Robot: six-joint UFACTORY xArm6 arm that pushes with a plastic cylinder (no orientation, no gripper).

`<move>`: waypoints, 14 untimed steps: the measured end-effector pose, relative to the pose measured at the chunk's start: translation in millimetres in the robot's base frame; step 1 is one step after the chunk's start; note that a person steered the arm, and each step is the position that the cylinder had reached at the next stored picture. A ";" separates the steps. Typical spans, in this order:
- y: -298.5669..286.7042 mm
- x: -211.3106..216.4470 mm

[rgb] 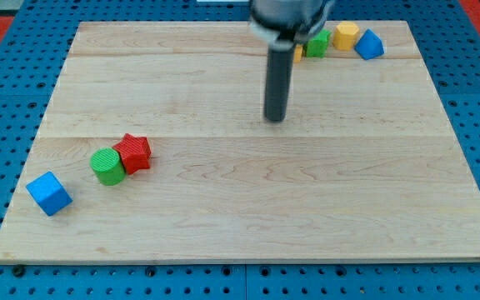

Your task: Push the red star below the green star

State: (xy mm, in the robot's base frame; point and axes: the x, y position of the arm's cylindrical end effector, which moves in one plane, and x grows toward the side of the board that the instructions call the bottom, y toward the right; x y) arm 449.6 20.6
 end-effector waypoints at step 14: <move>86.7 -68.0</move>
State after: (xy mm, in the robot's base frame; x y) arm 381.6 107.3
